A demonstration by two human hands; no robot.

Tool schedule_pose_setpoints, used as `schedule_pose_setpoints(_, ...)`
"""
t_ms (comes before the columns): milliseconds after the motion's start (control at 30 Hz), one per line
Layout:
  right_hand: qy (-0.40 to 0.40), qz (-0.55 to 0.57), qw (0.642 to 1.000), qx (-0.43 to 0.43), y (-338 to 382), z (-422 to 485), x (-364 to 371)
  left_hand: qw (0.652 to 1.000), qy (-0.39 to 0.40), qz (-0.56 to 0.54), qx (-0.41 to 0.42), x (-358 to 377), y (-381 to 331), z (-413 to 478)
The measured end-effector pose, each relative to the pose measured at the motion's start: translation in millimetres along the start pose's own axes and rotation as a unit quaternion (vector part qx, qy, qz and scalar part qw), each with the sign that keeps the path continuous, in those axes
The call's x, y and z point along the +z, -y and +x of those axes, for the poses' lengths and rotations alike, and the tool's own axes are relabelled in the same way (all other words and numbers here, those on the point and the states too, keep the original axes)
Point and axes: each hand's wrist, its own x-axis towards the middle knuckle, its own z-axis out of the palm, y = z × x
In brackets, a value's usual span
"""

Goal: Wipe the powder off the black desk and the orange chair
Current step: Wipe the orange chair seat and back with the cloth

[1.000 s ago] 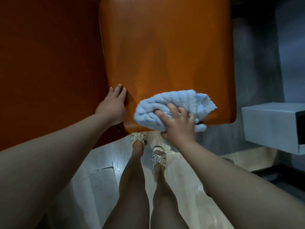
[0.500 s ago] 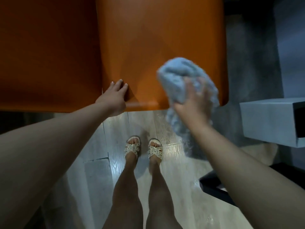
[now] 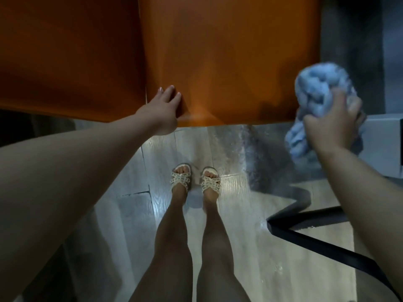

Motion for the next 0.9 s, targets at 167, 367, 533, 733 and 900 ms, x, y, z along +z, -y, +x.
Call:
schedule_pose_setpoints(167, 0.071, -0.050, 0.953, -0.290, 122, -42, 45, 0.999, -0.012, 0.026, 0.040, -5, 1, 1)
schedule_pose_setpoints(367, 0.149, -0.157, 0.903, -0.371, 80, -47, 74, 1.000, -0.007, 0.002, 0.008, 0, 4, 6)
schedule_pose_setpoints(533, 0.084, -0.166, 0.970, -0.157, -2, -8, 20, 1.000, 0.005, -0.015, 0.004, -4, 2, 3)
schedule_pose_setpoints(733, -0.018, -0.033, 0.984, -0.174, 60, 0, 15, 1.000, 0.006, 0.011, 0.010, -2, 2, 5)
schedule_pose_setpoints(900, 0.153, -0.176, 0.896, -0.377, 75, -38, 65, 1.000, 0.016, 0.003, 0.007, -5, 3, 5)
